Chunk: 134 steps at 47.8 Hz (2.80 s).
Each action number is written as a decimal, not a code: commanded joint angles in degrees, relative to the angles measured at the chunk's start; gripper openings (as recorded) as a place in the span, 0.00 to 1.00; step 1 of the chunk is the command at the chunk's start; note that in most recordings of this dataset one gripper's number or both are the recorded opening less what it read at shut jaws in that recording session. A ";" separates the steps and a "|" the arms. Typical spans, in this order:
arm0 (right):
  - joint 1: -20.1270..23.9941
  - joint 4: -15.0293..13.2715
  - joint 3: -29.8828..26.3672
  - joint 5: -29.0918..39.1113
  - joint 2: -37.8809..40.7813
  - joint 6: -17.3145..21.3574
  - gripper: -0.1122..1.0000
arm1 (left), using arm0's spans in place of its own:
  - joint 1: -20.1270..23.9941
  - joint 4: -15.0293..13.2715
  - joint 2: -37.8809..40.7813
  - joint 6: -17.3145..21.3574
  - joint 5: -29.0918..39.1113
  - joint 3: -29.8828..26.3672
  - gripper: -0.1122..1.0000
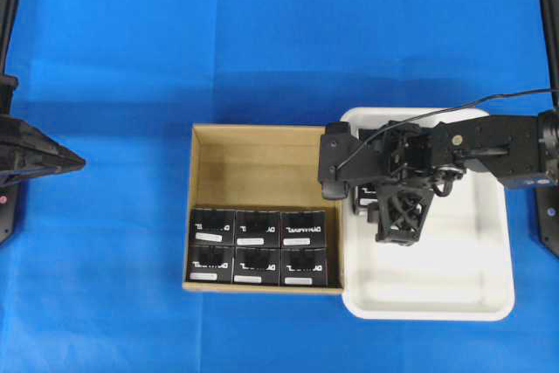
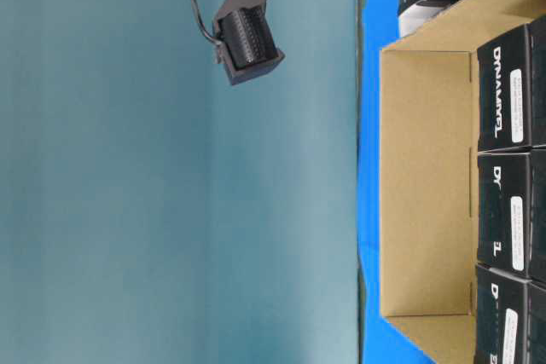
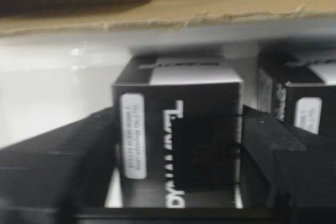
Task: Pick the box from inside the cardboard box.
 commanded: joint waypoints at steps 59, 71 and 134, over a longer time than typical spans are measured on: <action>-2.46 1.76 -7.56 5.80 -17.58 3.25 0.97 | 0.00 0.26 0.35 0.26 -0.62 -0.79 0.08; -2.46 1.85 -6.24 2.64 -21.27 4.22 0.97 | 0.00 0.18 0.26 0.18 -0.62 -0.88 0.08; 1.67 1.93 10.02 -17.31 -51.24 9.76 0.97 | -2.55 0.18 -1.23 0.62 -15.64 -0.70 0.08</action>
